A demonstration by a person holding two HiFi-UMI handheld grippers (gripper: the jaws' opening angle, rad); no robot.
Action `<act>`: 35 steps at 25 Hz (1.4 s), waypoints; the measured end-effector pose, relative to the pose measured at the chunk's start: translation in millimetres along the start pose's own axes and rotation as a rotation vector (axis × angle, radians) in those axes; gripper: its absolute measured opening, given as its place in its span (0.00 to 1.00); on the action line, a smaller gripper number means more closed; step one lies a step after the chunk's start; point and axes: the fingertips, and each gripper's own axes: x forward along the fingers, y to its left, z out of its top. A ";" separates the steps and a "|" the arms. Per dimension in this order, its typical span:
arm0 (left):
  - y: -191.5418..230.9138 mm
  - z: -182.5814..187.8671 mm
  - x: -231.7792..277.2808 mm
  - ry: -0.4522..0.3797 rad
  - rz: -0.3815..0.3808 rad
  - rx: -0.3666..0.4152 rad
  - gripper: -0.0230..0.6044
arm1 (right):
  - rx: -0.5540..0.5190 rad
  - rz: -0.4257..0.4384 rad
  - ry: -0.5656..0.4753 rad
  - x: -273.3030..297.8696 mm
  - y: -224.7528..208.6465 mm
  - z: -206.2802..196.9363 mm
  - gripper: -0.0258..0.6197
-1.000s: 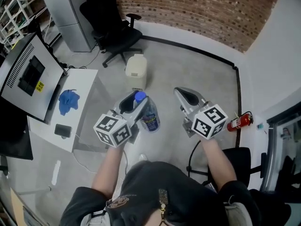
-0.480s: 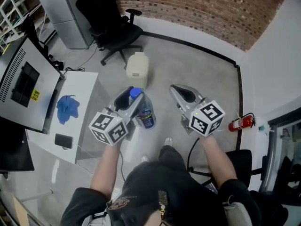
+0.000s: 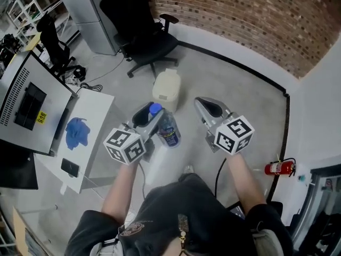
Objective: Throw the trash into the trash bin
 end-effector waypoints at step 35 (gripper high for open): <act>326.4 -143.6 172.6 0.209 0.134 -0.213 0.35 | 0.107 -0.047 0.593 306.0 -190.8 -271.3 0.04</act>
